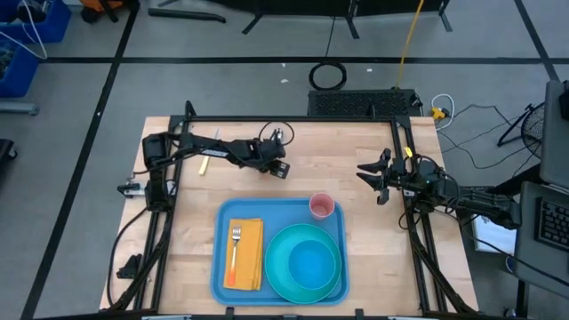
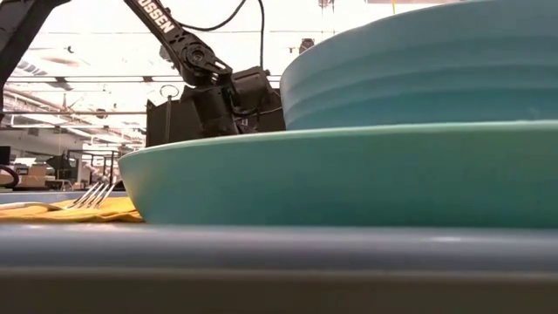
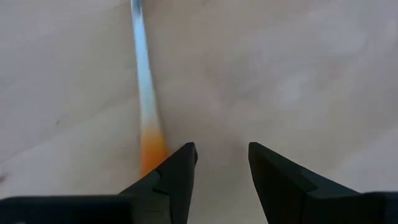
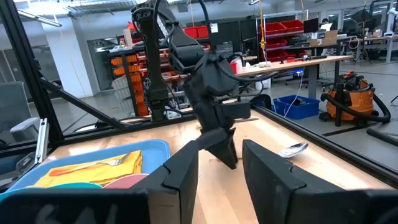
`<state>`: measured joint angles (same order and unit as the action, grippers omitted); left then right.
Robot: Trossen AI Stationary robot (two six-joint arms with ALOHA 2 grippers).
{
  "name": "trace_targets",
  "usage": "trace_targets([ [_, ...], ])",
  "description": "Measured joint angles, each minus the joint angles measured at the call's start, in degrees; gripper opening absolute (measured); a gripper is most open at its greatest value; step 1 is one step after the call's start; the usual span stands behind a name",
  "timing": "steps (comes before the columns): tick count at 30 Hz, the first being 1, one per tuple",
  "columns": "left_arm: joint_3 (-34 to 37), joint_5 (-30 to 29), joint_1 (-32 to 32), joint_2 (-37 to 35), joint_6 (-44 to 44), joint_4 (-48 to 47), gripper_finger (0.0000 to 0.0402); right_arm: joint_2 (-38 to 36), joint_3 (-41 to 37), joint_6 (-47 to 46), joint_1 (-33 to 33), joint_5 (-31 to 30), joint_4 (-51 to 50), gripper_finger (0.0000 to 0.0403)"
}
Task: Set up tray
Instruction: Put the orange spoon on top of the yellow napkin to the right of the orange fork
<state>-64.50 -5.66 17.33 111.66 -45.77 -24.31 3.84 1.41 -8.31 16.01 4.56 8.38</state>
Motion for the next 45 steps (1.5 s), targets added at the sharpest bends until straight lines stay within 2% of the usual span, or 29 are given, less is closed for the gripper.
trace_targets([
  [6, 0.92, 4.98, -0.5, -7.68, 5.75, -4.86, 0.0161, 0.0, 0.0, 0.0, 0.0, 0.0, 0.0, 0.0114],
  [11, 0.32, -3.61, 2.29, -12.96, 8.33, -5.75, 0.0161, 0.1, -0.02, 0.01, 0.0, 0.01, 0.22, 0.0114],
  [15, 0.36, -1.08, 4.94, -12.43, 11.94, -4.15, 0.0161, 0.3, 0.0, 0.0, 0.0, 0.0, 0.27, 0.0114],
  [22, 0.26, 2.89, 8.36, -5.94, 15.73, -0.66, 0.0161, 0.37, -0.01, 0.01, 0.0, 0.02, 0.15, 0.0114],
  [28, 0.12, 1.57, 9.04, -2.44, 17.26, 3.05, 0.0161, 0.37, -0.01, 0.0, 0.0, 0.04, 0.21, 0.0114],
  [35, 0.19, -0.41, 9.36, -1.89, 17.67, 6.52, 0.0159, 0.37, 0.0, 0.0, 0.0, -0.01, 0.34, 0.0114],
  [38, 0.17, -0.59, 10.18, -1.9, 17.19, 5.49, 0.0134, 0.37, -0.02, 0.0, 0.0, 0.0, 0.31, 0.0114],
  [43, 0.12, -0.96, 11.33, -2.04, 17.73, 3.08, 0.0024, 0.37, -0.02, 0.0, 0.0, 0.0, 0.31, 0.0114],
  [45, 0.1, -0.44, 11.56, -2.08, 18.14, 3.01, 0.0015, 0.37, 0.0, 0.0, 0.0, 0.0, 0.31, 0.0114],
])
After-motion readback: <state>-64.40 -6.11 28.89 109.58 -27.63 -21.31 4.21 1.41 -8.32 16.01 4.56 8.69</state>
